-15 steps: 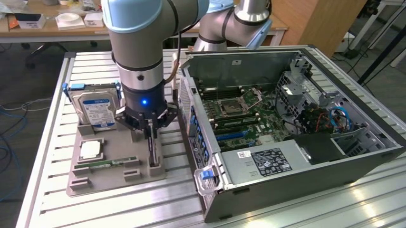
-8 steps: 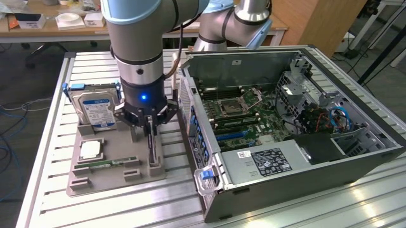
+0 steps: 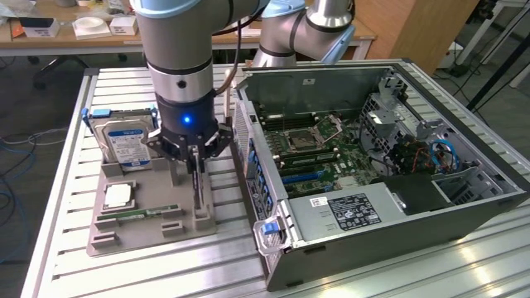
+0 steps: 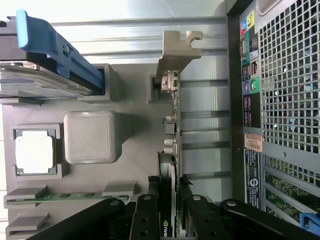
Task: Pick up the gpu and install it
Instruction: 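Pick up the gpu and move the gpu toward the slot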
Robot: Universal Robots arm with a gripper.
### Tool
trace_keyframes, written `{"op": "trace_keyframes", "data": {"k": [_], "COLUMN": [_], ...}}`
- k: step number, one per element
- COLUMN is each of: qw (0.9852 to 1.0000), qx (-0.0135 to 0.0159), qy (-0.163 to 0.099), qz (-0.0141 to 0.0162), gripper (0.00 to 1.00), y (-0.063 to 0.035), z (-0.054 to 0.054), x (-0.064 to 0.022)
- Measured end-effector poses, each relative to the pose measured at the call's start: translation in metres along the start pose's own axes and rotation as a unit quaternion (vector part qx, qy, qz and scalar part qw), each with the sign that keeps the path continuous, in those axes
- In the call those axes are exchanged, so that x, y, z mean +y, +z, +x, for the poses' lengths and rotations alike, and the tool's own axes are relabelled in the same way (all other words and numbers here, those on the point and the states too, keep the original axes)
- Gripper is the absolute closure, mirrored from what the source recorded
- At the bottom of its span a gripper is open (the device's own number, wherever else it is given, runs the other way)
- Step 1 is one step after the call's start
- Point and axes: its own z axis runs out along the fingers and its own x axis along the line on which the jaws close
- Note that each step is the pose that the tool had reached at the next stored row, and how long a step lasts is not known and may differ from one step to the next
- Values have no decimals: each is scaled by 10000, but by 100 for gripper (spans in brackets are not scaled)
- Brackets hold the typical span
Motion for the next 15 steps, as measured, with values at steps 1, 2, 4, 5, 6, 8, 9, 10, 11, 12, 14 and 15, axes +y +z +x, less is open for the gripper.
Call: {"op": "trace_keyframes", "data": {"k": [1,2,4,5,6,8,9,10,11,12,14,15], "qw": [10000,10000,10000,10000,10000,10000,10000,10000,10000,10000,10000,10000], "qx": [0,0,0,0,0,-1,-1,-1,0,0,0,0], "qy": [0,0,0,0,0,0,0,0,0,0,0,0], "qz": [0,0,0,0,0,-1,-1,-1,-1,-1,0,-1], "gripper": [74,74,74,74,74,74,74,74,74,74,74,74], "y": [-17,-32,-61,-77,-87,-88,-88,-88,-88,-89,-89,-89], "z": [0,-1,-1,-2,-2,-2,-2,-2,-2,-2,-2,-2], "x": [1,1,3,3,4,4,4,4,4,4,4,4]}}
